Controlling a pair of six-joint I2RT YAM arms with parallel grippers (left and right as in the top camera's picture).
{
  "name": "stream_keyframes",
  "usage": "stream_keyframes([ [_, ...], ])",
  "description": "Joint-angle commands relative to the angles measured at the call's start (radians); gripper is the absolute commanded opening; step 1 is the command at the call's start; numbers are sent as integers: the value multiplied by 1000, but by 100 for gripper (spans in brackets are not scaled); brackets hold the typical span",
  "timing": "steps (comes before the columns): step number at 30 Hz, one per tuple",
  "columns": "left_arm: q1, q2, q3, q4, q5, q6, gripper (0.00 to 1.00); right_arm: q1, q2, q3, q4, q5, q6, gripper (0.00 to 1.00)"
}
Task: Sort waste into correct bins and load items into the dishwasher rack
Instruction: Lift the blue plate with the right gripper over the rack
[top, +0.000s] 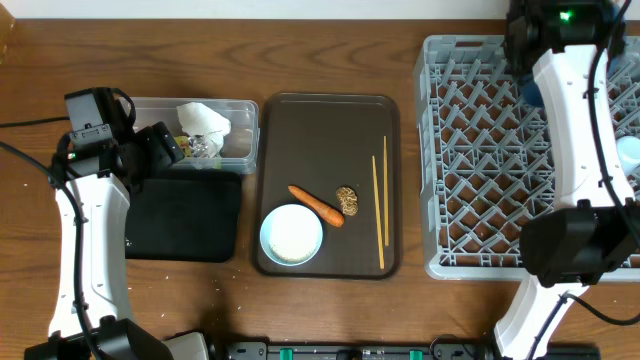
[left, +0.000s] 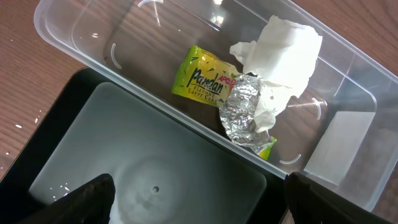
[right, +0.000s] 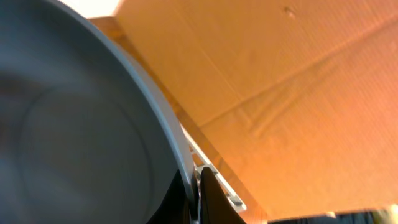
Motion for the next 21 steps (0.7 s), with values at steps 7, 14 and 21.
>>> stream_keyframes([
  [7, 3, -7, 5, -3, -9, 5, 88, -74, -13, -180, 69, 188, 150, 1],
  [14, 3, -7, 5, -3, -9, 5, 88, -82, -13, -226, 207, 214, 23, 1],
  [21, 3, -7, 5, -3, -9, 5, 88, -82, -13, -226, 319, 99, -165, 1],
])
